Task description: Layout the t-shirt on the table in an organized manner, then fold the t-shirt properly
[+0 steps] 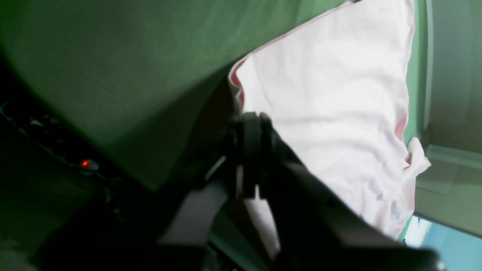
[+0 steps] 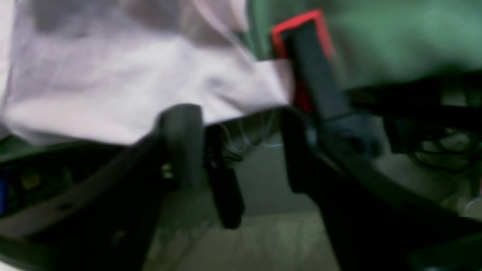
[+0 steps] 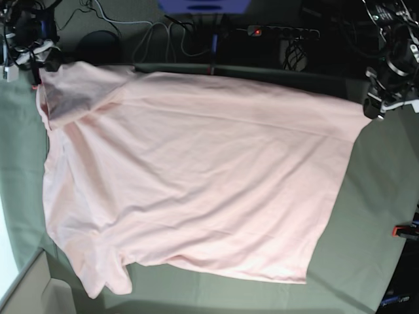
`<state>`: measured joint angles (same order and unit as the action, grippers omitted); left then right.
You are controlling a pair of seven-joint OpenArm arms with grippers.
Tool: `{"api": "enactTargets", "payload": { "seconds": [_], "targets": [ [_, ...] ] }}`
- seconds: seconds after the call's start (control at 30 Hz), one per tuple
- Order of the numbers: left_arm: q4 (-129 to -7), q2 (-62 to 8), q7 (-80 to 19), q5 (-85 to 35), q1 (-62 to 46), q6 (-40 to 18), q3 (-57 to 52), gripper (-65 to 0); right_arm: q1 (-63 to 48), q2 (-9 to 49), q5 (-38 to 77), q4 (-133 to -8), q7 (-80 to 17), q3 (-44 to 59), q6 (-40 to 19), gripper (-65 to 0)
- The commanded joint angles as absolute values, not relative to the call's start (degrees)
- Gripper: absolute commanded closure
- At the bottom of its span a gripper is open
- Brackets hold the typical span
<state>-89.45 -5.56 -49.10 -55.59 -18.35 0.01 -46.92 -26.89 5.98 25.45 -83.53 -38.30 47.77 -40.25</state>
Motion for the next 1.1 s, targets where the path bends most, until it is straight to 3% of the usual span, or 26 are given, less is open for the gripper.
{"api": "enactTargets", "payload": {
  "seconds": [0.0,0.37,0.43,0.57,0.8,1.07],
  "targets": [
    [-90.33,-6.37,-48.66,-56.92,-18.24,0.13,-47.08,-0.2,-26.59,7.16,25.54,-83.74,-37.41,48.31,-40.0,-36.8],
    [-90.33,-6.37,-48.66,-56.75,-18.15,0.13,-47.08,-0.2,-23.78,7.16,25.54,-79.69,-37.41,48.31,-40.0,-34.4],
    [-90.33,-6.37,-48.66,-56.75,-18.15,0.13,-47.08,-0.2,-23.25,7.16,25.54,-79.69,-37.41,47.25,-40.0,-26.7],
    [-90.33,-6.37,-48.57,-56.75,-18.15,0.13,-47.08,-0.2,-23.43,7.25,25.54,-79.96,-37.58,44.97,-40.0,0.0],
    [-90.33,-6.37,-48.66,-57.01,-18.15,0.13,-47.25,-0.2,-26.95,6.73,25.98,-88.84,-37.32,45.58,-40.0,0.0],
    [-90.33,-6.37,-48.66,-57.01,-18.15,0.13,-47.16,-0.2,-26.95,2.59,25.63,-98.42,-37.85,54.02,-40.0,0.0]
  ]
}}
